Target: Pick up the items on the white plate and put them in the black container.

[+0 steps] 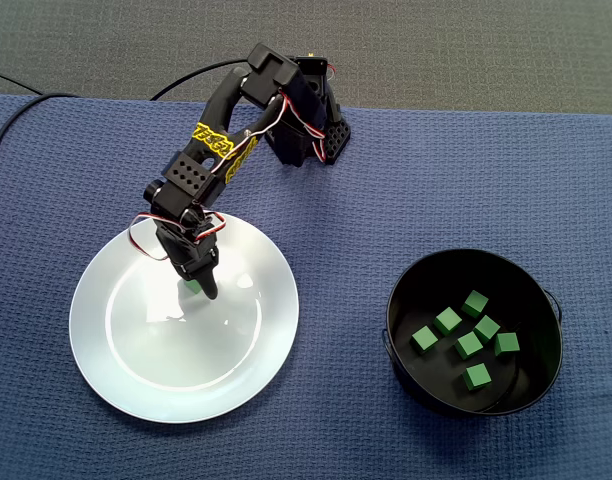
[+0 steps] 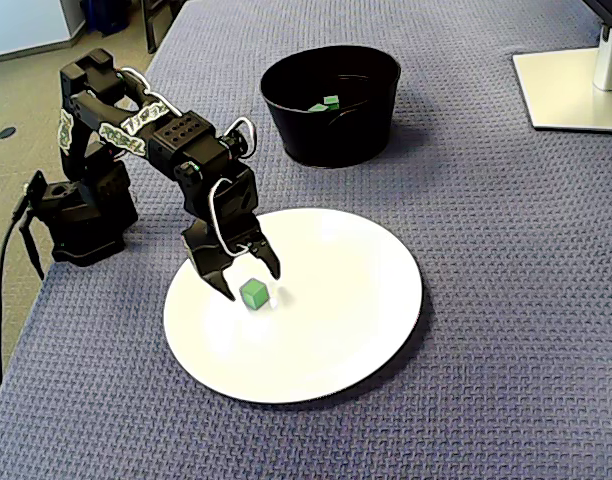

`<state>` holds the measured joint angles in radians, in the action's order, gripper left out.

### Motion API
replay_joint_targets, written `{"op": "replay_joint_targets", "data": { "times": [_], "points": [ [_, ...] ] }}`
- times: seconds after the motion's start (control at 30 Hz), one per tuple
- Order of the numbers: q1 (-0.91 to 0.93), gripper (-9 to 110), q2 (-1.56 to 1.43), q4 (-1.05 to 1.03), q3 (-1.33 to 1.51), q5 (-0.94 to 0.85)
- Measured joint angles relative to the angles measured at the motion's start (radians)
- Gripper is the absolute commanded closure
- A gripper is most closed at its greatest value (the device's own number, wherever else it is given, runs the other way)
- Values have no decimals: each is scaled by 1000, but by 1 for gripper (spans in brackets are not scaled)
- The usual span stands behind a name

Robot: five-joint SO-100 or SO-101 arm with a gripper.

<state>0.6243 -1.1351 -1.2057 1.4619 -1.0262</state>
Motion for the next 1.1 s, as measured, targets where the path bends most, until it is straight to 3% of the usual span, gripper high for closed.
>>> {"op": "replay_joint_targets", "data": {
  "times": [0.57, 0.77, 1.1],
  "points": [
    [40, 87, 0, 0, -28, -38],
    [41, 101, 0, 0, -34, -43],
    [43, 101, 0, 12, -25, -41]
  ]
}}
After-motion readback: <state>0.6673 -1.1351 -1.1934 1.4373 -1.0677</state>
